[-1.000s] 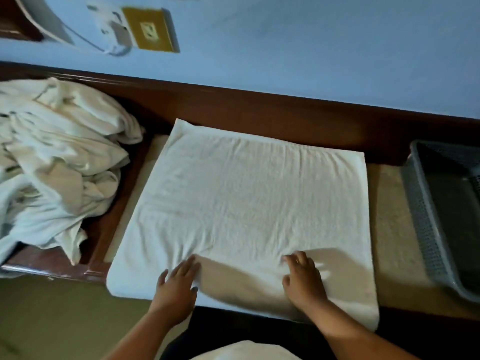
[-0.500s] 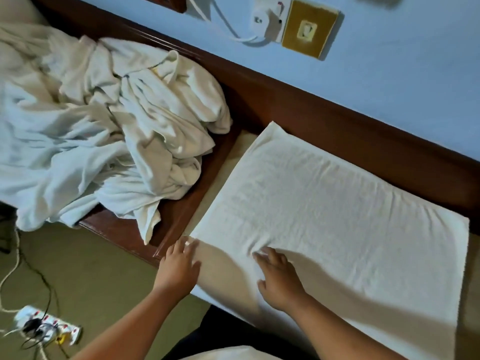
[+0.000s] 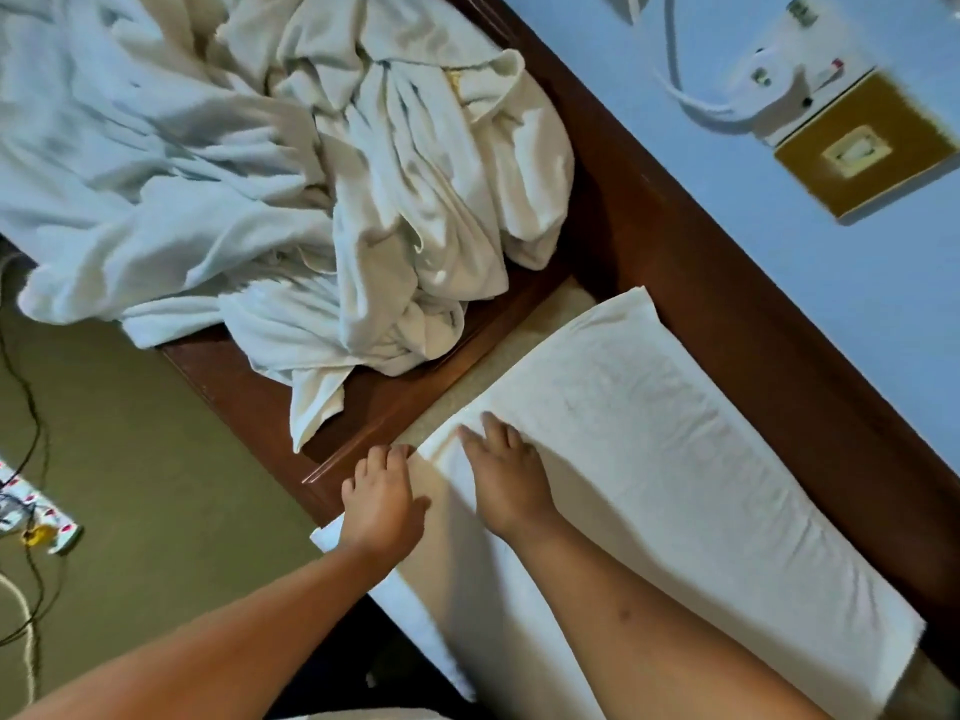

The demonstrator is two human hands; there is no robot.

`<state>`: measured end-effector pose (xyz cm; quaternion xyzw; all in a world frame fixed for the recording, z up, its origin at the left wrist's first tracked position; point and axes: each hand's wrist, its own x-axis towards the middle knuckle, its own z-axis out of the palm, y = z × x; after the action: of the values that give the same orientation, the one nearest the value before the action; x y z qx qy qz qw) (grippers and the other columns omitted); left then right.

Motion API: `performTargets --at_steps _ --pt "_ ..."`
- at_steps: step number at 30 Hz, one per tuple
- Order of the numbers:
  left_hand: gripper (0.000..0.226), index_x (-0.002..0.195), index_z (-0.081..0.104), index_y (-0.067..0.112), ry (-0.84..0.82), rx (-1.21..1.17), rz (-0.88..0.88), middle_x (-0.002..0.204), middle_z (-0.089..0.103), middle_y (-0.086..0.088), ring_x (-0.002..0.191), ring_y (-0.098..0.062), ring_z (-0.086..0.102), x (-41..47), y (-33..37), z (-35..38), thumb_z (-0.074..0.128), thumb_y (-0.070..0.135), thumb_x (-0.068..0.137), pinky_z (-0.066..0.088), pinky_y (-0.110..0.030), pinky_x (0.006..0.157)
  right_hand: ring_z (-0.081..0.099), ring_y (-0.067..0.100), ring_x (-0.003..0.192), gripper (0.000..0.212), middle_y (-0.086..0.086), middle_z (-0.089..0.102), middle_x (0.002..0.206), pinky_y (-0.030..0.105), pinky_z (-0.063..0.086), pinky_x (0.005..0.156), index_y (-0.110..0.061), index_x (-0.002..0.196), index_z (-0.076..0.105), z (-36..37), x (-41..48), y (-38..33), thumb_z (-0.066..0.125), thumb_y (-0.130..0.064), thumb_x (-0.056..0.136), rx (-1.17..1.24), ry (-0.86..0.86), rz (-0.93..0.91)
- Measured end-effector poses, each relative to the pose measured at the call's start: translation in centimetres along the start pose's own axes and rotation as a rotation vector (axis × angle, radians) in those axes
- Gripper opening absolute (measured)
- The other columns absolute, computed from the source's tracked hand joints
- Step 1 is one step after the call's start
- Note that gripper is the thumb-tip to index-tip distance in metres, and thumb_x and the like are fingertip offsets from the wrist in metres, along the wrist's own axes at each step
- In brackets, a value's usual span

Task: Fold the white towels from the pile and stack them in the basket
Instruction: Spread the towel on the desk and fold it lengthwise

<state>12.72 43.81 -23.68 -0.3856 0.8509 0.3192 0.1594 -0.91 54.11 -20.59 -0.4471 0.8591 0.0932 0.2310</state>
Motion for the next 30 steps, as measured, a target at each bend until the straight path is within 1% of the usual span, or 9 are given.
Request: performTargets --at_steps 3,5,7,9,14,19,22,26,30 --pt "0.055 0.139 0.043 0.024 -0.015 0.016 0.006 0.138 0.043 0.002 0.128 -0.024 0.041 0.7 0.5 0.2 0.066 0.037 0.091 0.034 -0.042 0.100 0.024 0.032 0.145 0.081 0.010 0.024 0.158 0.044 0.033 0.112 -0.021 0.154 0.027 -1.9 2.9 0.2 0.063 -0.008 0.082 -0.107 -0.029 -0.199" --pt "0.042 0.132 0.049 0.027 -0.075 0.062 0.039 0.135 0.046 0.004 0.126 -0.023 0.039 1.2 0.8 0.1 0.061 0.036 0.092 0.034 -0.041 0.098 0.035 0.030 0.136 0.068 0.007 0.038 0.144 0.040 0.035 0.109 -0.019 0.142 0.041 -2.9 4.6 0.4 0.064 -0.005 0.079 -0.168 -0.090 -0.319" --pt "0.038 0.127 0.055 0.029 -0.121 0.119 0.079 0.131 0.047 0.003 0.124 -0.024 0.039 1.5 0.9 -0.3 0.057 0.036 0.089 0.035 -0.042 0.094 0.044 0.027 0.124 0.051 0.004 0.048 0.130 0.038 0.038 0.101 -0.019 0.125 0.049 -3.9 6.3 0.9 0.061 -0.004 0.078 -0.239 -0.124 -0.330" --pt "0.042 0.126 0.057 0.031 -0.135 0.164 0.126 0.128 0.048 0.002 0.123 -0.025 0.040 1.6 0.8 -0.7 0.058 0.039 0.085 0.034 -0.042 0.092 0.047 0.026 0.121 0.041 0.002 0.054 0.127 0.036 0.034 0.101 -0.019 0.120 0.053 -4.7 7.5 1.7 0.058 -0.006 0.081 -0.359 -0.160 -0.323" --pt "0.035 0.123 0.059 0.033 -0.168 0.235 0.267 0.115 0.059 0.005 0.114 -0.022 0.050 0.4 0.0 -1.1 0.056 0.041 0.089 0.031 -0.038 0.087 0.051 0.024 0.123 0.033 0.003 0.060 0.128 0.037 0.030 0.107 -0.021 0.122 0.061 -6.3 7.7 6.5 0.051 -0.014 0.091 -0.559 -0.165 -0.172" --pt "0.024 0.110 0.052 0.022 -0.194 0.161 0.282 0.107 0.063 0.000 0.097 -0.027 0.064 -3.1 -0.3 0.3 0.057 0.036 0.090 0.045 -0.034 0.070 0.061 0.030 0.109 0.037 0.009 0.057 0.124 0.039 0.037 0.097 -0.016 0.126 0.055 -5.7 3.5 13.0 0.050 -0.010 0.090 -0.567 -0.038 -0.050" --pt "0.028 0.113 0.048 0.020 -0.217 0.183 0.324 0.110 0.063 -0.002 0.097 -0.030 0.064 -6.0 0.5 1.9 0.057 0.036 0.092 0.050 -0.038 0.072 0.066 0.030 0.096 0.035 0.011 0.053 0.118 0.038 0.043 0.087 -0.014 0.125 0.053 -4.2 -0.4 15.9 0.049 -0.011 0.091 -0.519 -0.031 0.010" --pt "0.025 0.114 0.045 0.022 -0.297 0.219 0.394 0.113 0.061 -0.001 0.105 -0.028 0.061 -11.1 3.0 5.0 0.054 0.029 0.091 0.048 -0.038 0.078 0.066 0.028 0.092 0.038 0.010 0.051 0.117 0.035 0.043 0.077 -0.015 0.126 0.048 -0.9 -7.8 18.9 0.053 -0.009 0.088 -0.488 -0.047 0.082" --pt "0.031 0.112 0.045 0.020 -0.439 0.160 0.417 0.113 0.060 -0.003 0.106 -0.026 0.059 -16.3 5.6 9.4 0.061 0.022 0.085 0.047 -0.037 0.083 0.065 0.029 0.089 0.041 0.010 0.050 0.118 0.036 0.043 0.075 -0.017 0.131 0.044 2.7 -15.0 22.5 0.049 -0.009 0.091 -0.448 -0.037 0.206"
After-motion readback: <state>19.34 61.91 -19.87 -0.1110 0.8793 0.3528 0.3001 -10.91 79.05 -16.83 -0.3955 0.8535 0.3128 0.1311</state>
